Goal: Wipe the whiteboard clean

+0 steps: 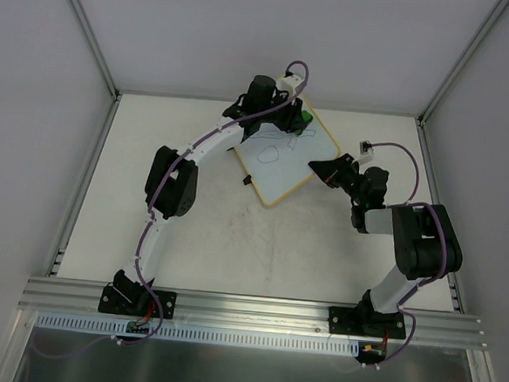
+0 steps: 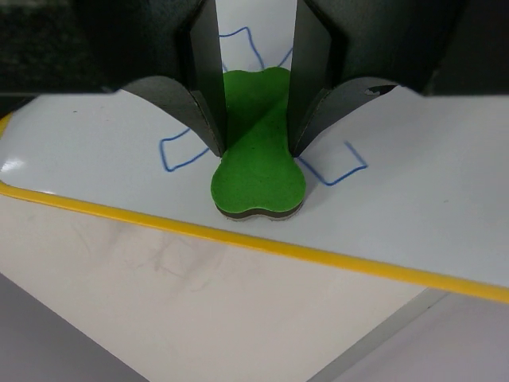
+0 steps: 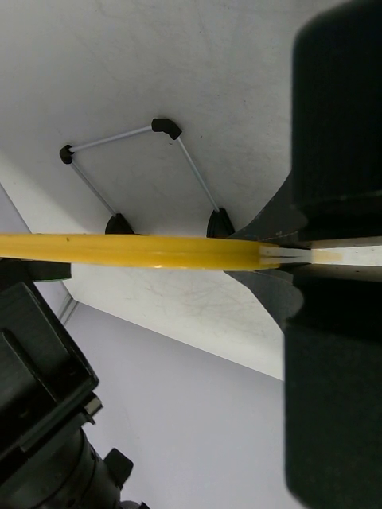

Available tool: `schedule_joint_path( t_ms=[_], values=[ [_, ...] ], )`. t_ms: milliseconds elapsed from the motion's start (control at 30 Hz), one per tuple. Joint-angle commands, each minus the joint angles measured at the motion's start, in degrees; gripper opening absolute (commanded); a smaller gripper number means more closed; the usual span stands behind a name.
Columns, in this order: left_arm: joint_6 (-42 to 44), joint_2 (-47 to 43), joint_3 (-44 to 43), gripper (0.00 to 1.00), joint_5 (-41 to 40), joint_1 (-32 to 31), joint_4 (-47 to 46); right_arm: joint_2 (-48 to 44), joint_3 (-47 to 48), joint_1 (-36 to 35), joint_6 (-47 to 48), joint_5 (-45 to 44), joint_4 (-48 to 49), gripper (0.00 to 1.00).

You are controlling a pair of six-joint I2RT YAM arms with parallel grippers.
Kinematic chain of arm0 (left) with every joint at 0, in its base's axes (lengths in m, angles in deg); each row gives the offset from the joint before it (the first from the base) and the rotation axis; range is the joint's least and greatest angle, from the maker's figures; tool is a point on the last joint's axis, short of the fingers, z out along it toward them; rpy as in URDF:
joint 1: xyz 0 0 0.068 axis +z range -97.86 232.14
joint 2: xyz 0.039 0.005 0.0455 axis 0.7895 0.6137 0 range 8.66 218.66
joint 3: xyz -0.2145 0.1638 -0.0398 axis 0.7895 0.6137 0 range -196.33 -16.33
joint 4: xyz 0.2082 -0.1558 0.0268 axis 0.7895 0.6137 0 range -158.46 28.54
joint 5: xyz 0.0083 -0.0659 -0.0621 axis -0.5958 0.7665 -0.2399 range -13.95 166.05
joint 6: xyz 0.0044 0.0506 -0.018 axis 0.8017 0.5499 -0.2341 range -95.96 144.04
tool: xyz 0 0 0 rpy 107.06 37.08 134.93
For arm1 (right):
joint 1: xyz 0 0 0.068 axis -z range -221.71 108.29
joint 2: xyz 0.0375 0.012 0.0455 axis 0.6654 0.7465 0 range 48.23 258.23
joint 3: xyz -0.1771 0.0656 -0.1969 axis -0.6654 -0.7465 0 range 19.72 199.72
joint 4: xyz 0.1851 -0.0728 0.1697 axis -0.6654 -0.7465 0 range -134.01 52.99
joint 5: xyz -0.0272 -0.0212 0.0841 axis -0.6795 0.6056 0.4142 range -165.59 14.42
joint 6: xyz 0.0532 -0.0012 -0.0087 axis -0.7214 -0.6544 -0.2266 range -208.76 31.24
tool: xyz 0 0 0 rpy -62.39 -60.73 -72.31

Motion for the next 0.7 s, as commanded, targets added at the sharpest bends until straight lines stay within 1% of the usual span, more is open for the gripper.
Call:
schedule_joint_path(
  t_ms=[0, 100, 367, 567, 667],
  values=[
    [7.07, -3.19, 2.6, 0.0, -1.3, -4.76, 0.32, 0.28, 0.08, -1.71, 2.75, 5.1, 1.64, 0.0],
    [8.23, -3.19, 3.21, 0.0, -2.81, -5.82, 0.32, 0.28, 0.08, -1.71, 2.75, 5.1, 1.64, 0.0],
    [8.32, -2.31, 2.69, 0.0, -5.18, -5.82, 0.32, -0.07, 0.08, -1.71, 2.75, 5.18, 1.81, 0.0],
    [8.06, 0.85, -0.65, 0.0, -10.37, -5.12, 0.5, -0.24, -0.01, -1.71, 2.66, 5.27, 1.73, 0.0],
    [5.95, 2.43, -2.49, 0.0, -11.25, -3.81, 0.5, -0.51, -0.18, -1.71, 2.75, 5.36, 1.73, 0.0]
  ],
)
